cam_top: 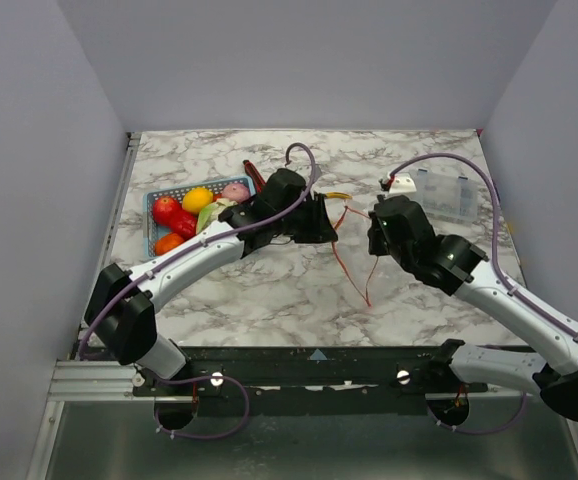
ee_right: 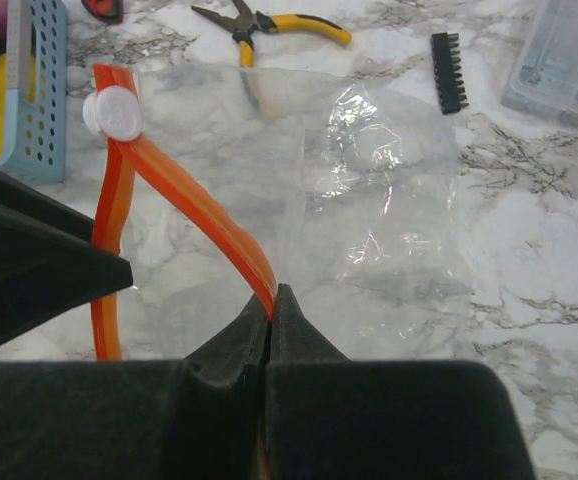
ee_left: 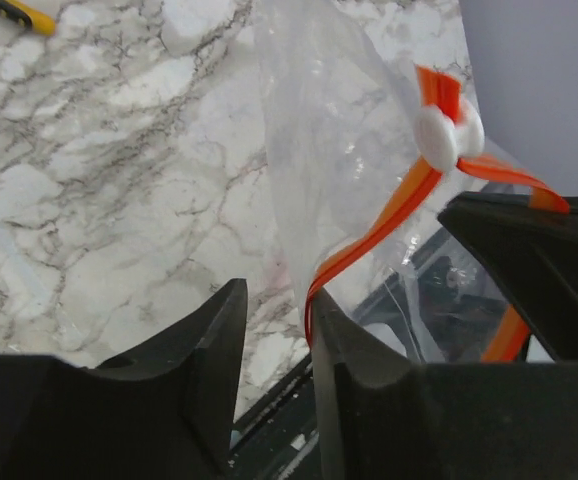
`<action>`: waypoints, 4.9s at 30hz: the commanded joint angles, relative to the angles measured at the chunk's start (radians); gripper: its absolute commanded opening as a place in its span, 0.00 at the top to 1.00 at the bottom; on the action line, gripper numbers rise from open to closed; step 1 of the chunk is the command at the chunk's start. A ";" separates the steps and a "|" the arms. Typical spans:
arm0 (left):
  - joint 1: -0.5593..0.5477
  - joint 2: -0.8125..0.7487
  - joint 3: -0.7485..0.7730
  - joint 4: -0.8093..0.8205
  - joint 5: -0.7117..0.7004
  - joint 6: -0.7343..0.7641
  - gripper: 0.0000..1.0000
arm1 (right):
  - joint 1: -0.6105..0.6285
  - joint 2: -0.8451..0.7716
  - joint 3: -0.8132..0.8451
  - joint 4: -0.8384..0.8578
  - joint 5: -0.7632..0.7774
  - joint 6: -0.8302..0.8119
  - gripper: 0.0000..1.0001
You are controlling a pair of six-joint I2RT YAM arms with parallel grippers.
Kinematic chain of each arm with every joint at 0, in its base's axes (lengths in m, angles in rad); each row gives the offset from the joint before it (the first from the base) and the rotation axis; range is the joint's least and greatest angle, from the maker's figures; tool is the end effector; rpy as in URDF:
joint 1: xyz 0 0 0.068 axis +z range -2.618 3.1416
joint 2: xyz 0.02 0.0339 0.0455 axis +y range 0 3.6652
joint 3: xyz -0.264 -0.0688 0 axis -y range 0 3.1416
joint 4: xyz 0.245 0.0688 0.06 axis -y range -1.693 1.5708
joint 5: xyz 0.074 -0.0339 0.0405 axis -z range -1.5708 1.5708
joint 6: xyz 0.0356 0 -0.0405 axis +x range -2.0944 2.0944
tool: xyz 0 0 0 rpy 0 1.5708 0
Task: Place the food in the zip-top bag and seal the zipper
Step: Open the zipper of the food storage bag at the center of the board, then pick up the fake vegetable from the bin.
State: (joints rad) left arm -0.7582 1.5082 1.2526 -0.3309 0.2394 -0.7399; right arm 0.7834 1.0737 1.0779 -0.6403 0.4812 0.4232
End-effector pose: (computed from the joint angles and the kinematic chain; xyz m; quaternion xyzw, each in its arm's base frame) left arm 0.2455 -0.2441 0.3130 0.0644 0.8745 -0.3965 0.2719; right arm 0.1702 0.1462 0.3439 -0.0497 0.8723 0.0731 0.4810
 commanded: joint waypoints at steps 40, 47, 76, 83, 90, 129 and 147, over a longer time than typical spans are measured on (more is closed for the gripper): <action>-0.126 -0.020 -0.153 0.273 -0.076 -0.220 0.88 | -0.004 0.076 -0.019 -0.037 -0.108 0.111 0.94; -0.106 -0.038 -0.170 0.291 -0.044 -0.233 1.00 | -0.005 0.033 -0.094 -0.032 -0.169 0.125 0.71; -0.067 -0.380 -0.213 -0.064 -0.273 0.097 0.21 | -0.005 -0.050 -0.192 0.043 0.003 0.203 1.00; 0.028 -0.560 -0.278 -0.106 -0.399 0.162 0.19 | -0.004 -0.053 -0.210 0.056 0.016 0.165 1.00; 0.109 -0.612 -0.396 -0.098 -0.413 0.009 0.17 | -0.004 -0.037 -0.206 0.051 0.029 0.170 1.00; 0.550 -0.166 0.154 -0.632 -0.298 0.088 0.14 | -0.005 0.333 0.152 -0.185 -0.178 -0.023 1.00; 0.842 -0.089 0.082 -0.625 -0.183 0.106 0.24 | -0.039 0.487 0.220 -0.103 -0.472 0.003 1.00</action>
State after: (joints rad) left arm 0.0715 1.3460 1.2732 -0.9234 0.1051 -0.6563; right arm 0.7582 1.5440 1.2781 -0.7639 0.0864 0.4183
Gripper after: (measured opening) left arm 0.803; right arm 0.005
